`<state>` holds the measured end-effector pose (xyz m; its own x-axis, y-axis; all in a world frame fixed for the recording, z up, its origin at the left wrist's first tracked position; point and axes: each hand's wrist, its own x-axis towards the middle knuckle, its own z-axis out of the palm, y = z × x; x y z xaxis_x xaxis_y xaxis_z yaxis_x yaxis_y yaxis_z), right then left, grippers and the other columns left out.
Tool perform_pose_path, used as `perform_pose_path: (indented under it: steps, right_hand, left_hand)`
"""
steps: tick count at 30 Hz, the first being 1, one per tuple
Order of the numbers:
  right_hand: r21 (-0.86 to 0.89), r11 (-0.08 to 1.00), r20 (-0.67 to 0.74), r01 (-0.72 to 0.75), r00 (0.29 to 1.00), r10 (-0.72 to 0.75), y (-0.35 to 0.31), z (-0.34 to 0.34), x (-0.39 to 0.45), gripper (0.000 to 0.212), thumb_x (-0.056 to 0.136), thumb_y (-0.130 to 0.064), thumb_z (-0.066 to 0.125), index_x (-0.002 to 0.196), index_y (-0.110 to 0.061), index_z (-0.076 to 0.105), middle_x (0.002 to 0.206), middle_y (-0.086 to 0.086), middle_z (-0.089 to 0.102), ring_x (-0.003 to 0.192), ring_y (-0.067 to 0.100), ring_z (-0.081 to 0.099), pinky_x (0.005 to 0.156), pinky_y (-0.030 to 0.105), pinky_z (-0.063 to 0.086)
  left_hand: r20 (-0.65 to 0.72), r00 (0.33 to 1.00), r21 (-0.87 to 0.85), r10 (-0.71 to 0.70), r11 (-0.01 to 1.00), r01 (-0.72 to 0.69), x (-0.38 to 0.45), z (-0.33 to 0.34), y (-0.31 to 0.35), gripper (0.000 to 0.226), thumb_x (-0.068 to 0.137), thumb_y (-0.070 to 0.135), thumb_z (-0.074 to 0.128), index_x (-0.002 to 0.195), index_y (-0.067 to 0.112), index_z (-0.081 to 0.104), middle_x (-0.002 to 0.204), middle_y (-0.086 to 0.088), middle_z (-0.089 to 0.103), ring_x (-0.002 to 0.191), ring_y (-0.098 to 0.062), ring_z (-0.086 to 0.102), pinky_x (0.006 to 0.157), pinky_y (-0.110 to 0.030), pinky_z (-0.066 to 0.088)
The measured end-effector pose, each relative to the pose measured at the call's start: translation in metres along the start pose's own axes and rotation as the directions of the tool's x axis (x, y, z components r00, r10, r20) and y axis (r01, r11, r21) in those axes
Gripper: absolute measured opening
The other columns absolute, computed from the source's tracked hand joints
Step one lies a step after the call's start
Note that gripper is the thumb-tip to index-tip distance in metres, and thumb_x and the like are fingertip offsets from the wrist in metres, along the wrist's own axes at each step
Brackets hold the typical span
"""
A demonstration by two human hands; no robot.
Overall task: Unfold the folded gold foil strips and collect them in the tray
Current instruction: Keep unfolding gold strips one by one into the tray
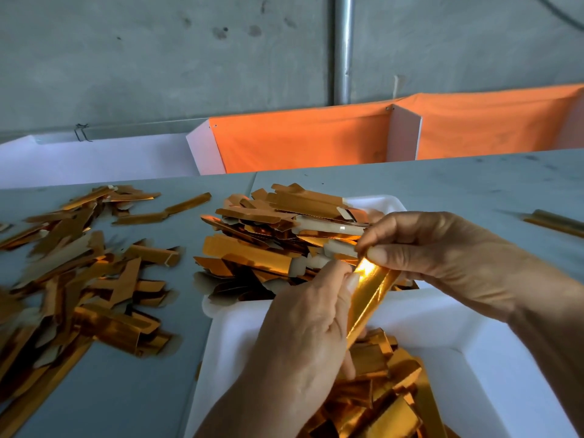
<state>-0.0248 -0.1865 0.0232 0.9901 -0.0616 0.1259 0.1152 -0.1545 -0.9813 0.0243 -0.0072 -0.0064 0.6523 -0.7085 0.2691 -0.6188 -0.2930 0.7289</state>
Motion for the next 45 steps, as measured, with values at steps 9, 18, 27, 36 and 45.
perform_pose_path:
  steps: [9,18,27,36,45]
  right_hand:
    - [0.143,0.988,0.076,-0.050,0.996,0.040,0.004,-0.008,-0.002,0.026,0.069,-0.025,0.071,0.094,-0.017,0.075,0.090,0.005,0.072,0.086,0.019,0.070,0.074,0.025,0.055]
    - [0.174,0.981,0.071,-0.087,0.995,0.076,-0.002,-0.009,-0.005,0.022,0.065,-0.014,0.076,0.087,-0.015,0.075,0.087,0.006,0.073,0.079,0.018,0.071,0.069,0.023,0.056]
    - [-0.034,0.992,-0.057,-0.125,0.991,0.123,-0.004,-0.002,-0.003,0.013,0.063,-0.019,0.072,0.075,-0.014,0.072,0.079,0.011,0.071,0.066,0.015,0.068,0.059,0.019,0.053]
    - [-0.036,0.996,-0.128,-0.085,0.988,0.080,-0.004,0.004,0.000,0.002,0.071,-0.017,0.071,0.070,-0.019,0.071,0.071,0.006,0.068,0.062,0.013,0.065,0.055,0.019,0.052]
    - [-0.064,0.998,-0.013,-0.015,1.000,0.014,-0.003,0.002,-0.002,0.006,0.068,-0.020,0.068,0.073,-0.016,0.070,0.072,0.004,0.069,0.066,0.009,0.067,0.059,0.018,0.052]
  left_hand:
    - [-0.087,0.992,0.051,0.092,0.995,-0.088,0.001,-0.002,-0.002,0.053,0.086,0.053,0.023,0.120,0.030,0.058,0.089,0.017,0.058,0.090,0.005,0.054,0.075,-0.015,0.048]
    - [-0.174,0.981,0.034,0.081,0.996,-0.077,0.000,-0.004,0.000,0.019,0.087,0.050,0.032,0.100,0.046,0.044,0.078,0.010,0.063,0.069,-0.001,0.059,0.054,-0.021,0.045]
    - [-0.200,0.968,0.091,0.151,0.987,-0.135,0.000,-0.004,0.003,0.013,0.094,0.027,0.048,0.097,0.028,0.060,0.083,0.013,0.057,0.082,-0.001,0.055,0.067,-0.012,0.046]
    - [-0.272,0.935,0.191,0.227,0.965,-0.179,0.002,-0.002,0.003,0.014,0.095,0.026,0.048,0.103,0.033,0.057,0.103,0.024,0.045,0.101,0.006,0.047,0.080,-0.006,0.042]
    - [-0.270,0.949,0.113,0.162,0.984,-0.136,0.003,-0.003,0.003,0.010,0.090,0.028,0.056,0.094,0.028,0.064,0.090,0.018,0.058,0.091,0.002,0.054,0.072,-0.014,0.047]
